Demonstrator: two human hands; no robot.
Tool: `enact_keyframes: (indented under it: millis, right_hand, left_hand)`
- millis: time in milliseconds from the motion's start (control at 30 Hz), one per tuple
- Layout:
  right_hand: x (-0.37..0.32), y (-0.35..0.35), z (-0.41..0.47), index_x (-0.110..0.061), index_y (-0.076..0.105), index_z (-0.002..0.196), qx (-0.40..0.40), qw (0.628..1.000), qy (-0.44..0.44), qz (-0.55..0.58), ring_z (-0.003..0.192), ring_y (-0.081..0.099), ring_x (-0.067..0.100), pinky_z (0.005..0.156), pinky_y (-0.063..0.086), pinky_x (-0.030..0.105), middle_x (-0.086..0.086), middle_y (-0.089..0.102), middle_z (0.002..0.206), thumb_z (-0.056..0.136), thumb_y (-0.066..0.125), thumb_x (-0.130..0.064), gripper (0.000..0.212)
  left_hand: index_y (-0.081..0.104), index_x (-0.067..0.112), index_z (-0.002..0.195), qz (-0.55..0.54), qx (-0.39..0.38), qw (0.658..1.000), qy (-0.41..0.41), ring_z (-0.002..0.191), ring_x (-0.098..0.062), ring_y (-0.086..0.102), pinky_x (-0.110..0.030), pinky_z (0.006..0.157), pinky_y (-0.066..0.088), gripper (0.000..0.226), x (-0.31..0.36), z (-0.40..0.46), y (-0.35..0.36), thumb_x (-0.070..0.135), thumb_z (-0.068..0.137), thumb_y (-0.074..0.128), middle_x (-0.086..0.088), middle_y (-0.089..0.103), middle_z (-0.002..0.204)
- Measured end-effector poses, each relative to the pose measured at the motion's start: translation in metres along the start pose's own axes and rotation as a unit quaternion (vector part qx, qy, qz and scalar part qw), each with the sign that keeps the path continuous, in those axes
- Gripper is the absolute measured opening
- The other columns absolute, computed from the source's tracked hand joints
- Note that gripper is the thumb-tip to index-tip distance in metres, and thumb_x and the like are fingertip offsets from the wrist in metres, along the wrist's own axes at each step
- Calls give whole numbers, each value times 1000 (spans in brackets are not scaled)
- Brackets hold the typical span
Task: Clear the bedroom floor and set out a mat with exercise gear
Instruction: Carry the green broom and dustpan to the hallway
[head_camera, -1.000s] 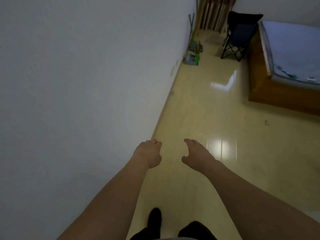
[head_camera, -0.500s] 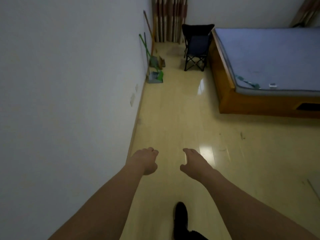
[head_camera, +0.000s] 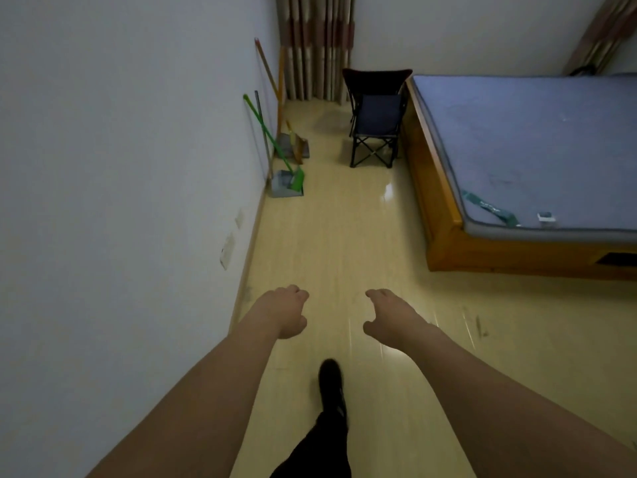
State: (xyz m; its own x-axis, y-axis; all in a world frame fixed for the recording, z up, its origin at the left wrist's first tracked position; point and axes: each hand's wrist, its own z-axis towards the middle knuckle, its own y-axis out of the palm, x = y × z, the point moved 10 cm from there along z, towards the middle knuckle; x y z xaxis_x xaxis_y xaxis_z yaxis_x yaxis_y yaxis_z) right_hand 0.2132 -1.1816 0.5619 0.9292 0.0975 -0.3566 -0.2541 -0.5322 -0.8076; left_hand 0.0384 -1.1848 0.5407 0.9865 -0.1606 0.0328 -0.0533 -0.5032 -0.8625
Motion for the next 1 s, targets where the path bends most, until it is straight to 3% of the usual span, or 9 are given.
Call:
enact_keyframes:
  millis: [300, 467, 700, 867, 1000]
  right_hand:
    - [-7, -157, 224, -15, 28, 150, 20, 1000, -5, -18, 135, 39, 25, 107, 38, 33, 4, 30, 154, 89, 57, -24, 68]
    - [-2, -201, 316, -16, 27, 149, -3, 1000, 4, -17, 135, 38, 24, 108, 36, 33, 4, 29, 154, 90, 56, -26, 67]
    - [-16, -266, 496, -15, 26, 150, -36, 999, -30, 2, 135, 39, 25, 108, 38, 35, 4, 27, 154, 90, 55, -24, 68]
    - [-34, -337, 623, -15, 29, 149, -49, 997, -53, 3, 128, 46, 24, 105, 40, 35, 5, 29, 153, 90, 56, -26, 65]
    - [-65, -410, 720, -16, 30, 149, -39, 996, -79, -9, 133, 41, 24, 106, 39, 34, 4, 31, 152, 92, 54, -27, 63]
  left_hand:
    - [33, 14, 147, -66, 37, 997, -15, 128, -29, 45, -43, 103, 43, 54, -60, 226, -153, 29, 96, 43, -9, 38, 146]
    - [29, 16, 150, -77, 29, 997, 8, 132, -27, 42, -42, 106, 40, 57, -75, 307, -208, 30, 96, 42, -8, 35, 150]
    - [23, 14, 153, -130, -8, 987, -95, 137, -27, 37, -37, 109, 37, 60, -187, 446, -253, 32, 99, 42, -9, 28, 155]
    - [24, 16, 152, -162, 6, 980, -117, 137, -26, 37, -36, 109, 37, 60, -224, 546, -332, 33, 98, 43, -8, 29, 155]
    - [27, 18, 152, -212, 61, 969, -112, 138, -22, 36, -31, 109, 34, 59, -252, 616, -411, 32, 98, 45, -5, 30, 156]
